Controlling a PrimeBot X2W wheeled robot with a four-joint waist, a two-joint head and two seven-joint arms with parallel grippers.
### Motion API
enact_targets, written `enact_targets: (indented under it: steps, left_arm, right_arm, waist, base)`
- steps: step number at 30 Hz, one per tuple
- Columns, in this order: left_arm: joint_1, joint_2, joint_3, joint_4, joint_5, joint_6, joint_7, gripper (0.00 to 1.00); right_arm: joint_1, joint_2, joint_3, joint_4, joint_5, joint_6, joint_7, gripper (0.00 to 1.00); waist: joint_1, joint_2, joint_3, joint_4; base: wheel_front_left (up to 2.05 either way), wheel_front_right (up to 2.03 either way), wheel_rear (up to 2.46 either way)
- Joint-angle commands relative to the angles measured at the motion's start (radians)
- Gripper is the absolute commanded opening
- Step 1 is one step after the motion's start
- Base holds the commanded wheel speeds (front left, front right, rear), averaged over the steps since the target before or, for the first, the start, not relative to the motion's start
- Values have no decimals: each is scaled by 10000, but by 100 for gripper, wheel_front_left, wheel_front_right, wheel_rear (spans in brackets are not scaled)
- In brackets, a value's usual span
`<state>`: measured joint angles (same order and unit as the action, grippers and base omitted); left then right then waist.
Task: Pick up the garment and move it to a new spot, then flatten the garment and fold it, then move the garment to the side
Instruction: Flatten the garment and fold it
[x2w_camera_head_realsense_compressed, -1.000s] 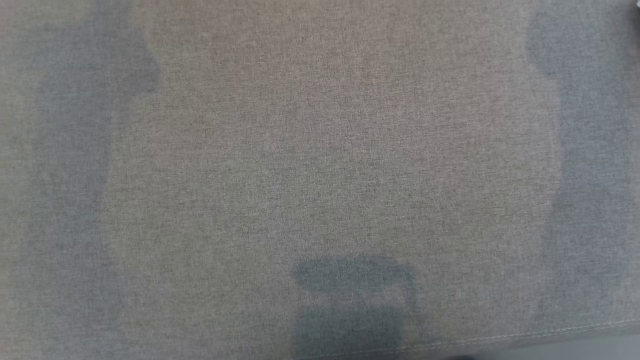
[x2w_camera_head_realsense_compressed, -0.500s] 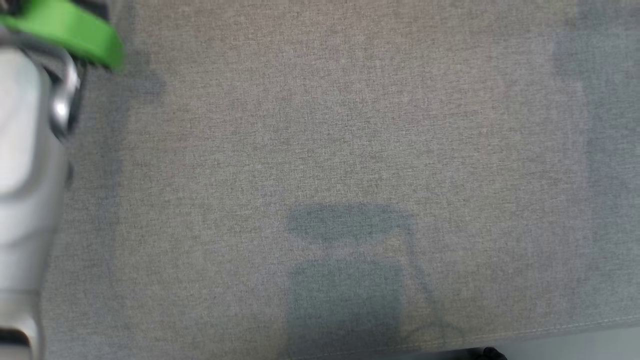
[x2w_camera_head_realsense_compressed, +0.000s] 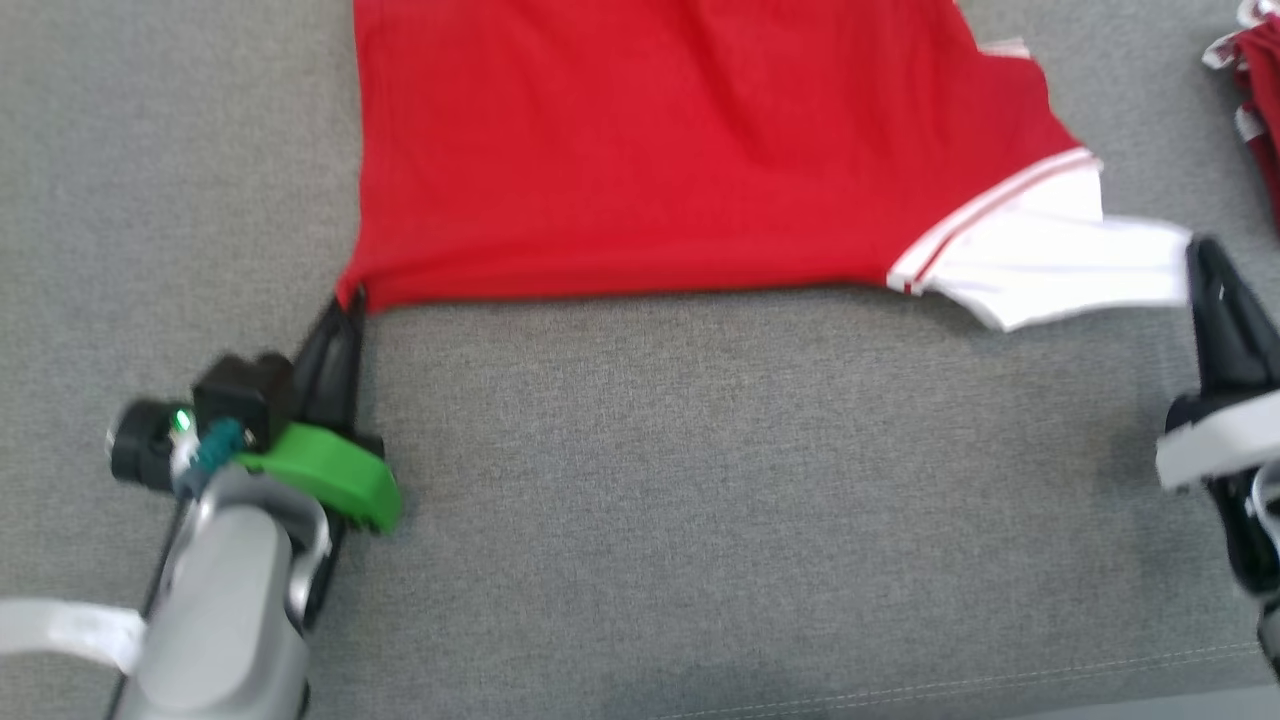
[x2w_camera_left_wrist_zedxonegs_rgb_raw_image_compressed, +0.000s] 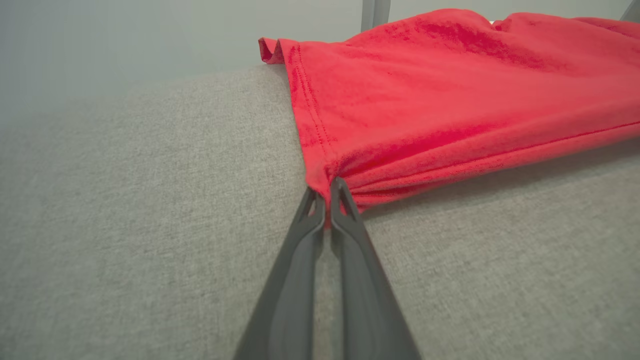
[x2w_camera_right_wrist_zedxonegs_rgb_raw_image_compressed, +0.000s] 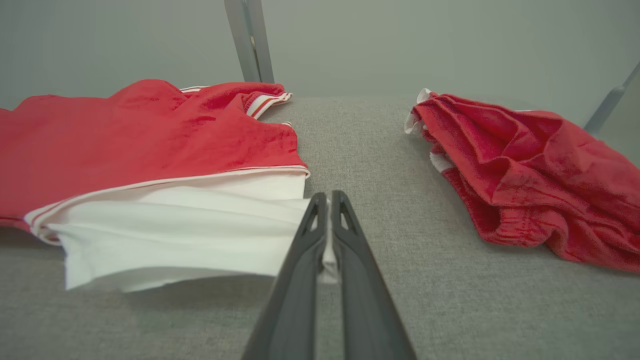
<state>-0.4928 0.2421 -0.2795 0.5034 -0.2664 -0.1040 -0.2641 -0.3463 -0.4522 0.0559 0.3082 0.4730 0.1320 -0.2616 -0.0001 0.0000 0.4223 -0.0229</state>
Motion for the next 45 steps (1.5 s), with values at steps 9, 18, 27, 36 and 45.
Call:
enact_targets:
  steps: [9, 18, 27, 36, 45]
  left_arm:
    - [3345, -1121, 1246, 135, 256, -164, 2, 0]
    - [5066, -1436, 1472, 331, 605, -231, 4, 0]
    - [6236, -1643, 1819, 342, 529, -249, 2, 0]
    - [6836, -1732, 2047, 249, 433, -250, 2, 0]
    - [6423, -1813, 1879, -454, 417, -253, 2, 0]
  right_arm:
    - [2610, 696, -497, 704, -249, -29, -41, 0]
    - [3990, 1016, -721, 1162, -327, -32, -42, 0]
    - [4949, 1267, -617, 1332, -377, -32, -42, 0]
    - [5549, 1304, -691, 1307, -438, -34, -42, 0]
    - [5347, 1198, -566, 626, -416, -31, -42, 0]
  waist:
    - [1, 0, -2760, 7]
    - [1, 0, -3964, 187]
    - [1, 0, -4635, 271]
    - [1, 0, -4844, 338]
    - [1, 0, -4711, 488]
  base:
    - [0, 0, 0]
    - [0, 0, 0]
    - [0, 0, 0]
    - [0, 0, 0]
    - [0, 0, 0]
